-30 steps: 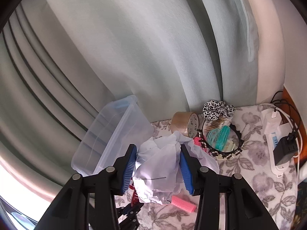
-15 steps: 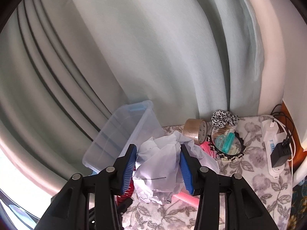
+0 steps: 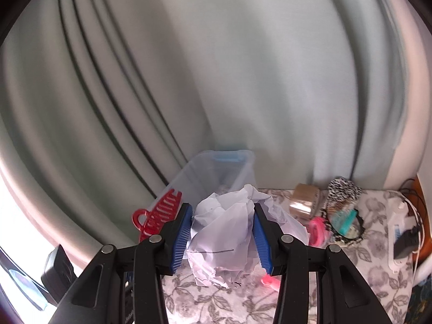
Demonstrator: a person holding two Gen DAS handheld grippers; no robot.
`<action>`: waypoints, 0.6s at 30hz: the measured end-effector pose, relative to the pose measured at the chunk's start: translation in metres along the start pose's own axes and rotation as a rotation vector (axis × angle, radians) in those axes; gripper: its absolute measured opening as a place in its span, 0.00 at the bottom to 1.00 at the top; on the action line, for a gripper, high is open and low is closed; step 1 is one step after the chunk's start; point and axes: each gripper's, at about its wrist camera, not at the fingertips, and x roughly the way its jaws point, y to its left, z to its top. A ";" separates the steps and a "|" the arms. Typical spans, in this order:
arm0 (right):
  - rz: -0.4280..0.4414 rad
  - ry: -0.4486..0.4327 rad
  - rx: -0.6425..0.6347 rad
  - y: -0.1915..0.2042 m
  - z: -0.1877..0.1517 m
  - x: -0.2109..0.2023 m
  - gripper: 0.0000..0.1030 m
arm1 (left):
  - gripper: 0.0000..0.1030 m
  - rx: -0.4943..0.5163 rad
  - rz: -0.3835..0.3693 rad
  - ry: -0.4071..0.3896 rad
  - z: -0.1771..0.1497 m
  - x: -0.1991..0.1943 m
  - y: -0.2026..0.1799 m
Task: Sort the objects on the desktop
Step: 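Lift the red clip with the left gripper toward the bin while the right carries the paper, then open the left gripper over the bin dropping the clip while the right releases the paper inside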
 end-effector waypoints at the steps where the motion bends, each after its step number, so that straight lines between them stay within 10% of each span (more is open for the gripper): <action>1: 0.006 0.004 -0.005 0.004 0.002 0.005 0.46 | 0.09 -0.004 0.008 -0.002 0.002 0.000 0.004; 18: 0.117 0.116 -0.044 0.047 0.018 0.111 0.46 | 0.09 -0.067 0.114 0.086 0.014 0.039 0.072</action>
